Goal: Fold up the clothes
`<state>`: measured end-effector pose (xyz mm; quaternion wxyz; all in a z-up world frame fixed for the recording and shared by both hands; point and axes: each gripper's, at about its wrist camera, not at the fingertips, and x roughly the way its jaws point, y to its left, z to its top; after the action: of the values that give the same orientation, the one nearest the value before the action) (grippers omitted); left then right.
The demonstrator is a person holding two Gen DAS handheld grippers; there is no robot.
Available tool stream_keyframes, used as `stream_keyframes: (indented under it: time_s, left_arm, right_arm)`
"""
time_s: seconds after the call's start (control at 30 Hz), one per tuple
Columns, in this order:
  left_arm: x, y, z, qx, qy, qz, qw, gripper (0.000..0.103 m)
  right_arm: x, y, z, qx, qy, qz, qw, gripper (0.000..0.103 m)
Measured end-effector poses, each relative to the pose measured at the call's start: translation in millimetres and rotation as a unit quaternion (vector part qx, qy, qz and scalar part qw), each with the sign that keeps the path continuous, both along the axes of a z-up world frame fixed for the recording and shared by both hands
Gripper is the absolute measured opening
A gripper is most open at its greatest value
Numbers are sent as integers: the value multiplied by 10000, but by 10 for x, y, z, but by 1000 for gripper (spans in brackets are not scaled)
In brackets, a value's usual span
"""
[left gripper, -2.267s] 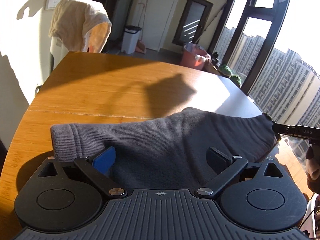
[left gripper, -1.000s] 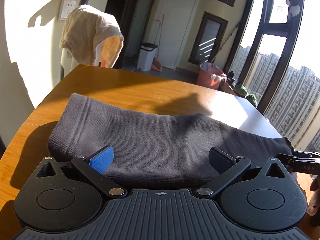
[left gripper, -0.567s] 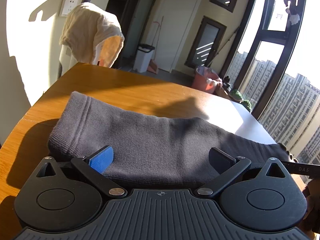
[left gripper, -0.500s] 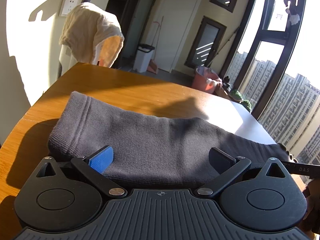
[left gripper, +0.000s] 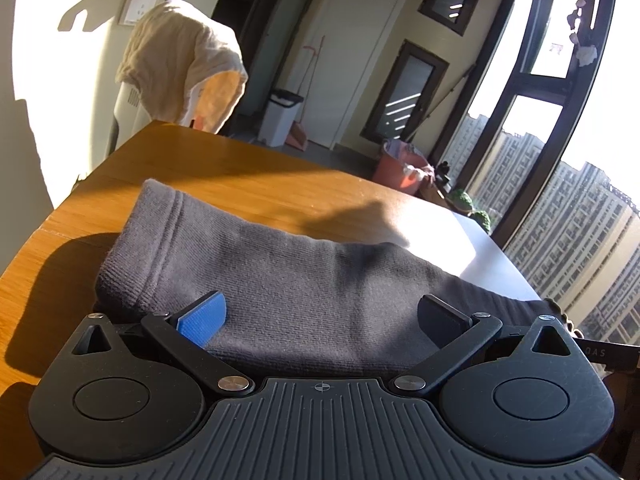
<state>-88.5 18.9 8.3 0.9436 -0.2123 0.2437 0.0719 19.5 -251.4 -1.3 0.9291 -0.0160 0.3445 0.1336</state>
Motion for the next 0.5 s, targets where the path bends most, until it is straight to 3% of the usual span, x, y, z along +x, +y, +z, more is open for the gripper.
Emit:
stream_keyframes:
  time_s: [0.5]
  left_arm:
    - [17, 20, -3, -82, -46, -36, 9999, 103]
  right_arm:
    - [16, -3, -8, 22, 21, -76, 10000, 100]
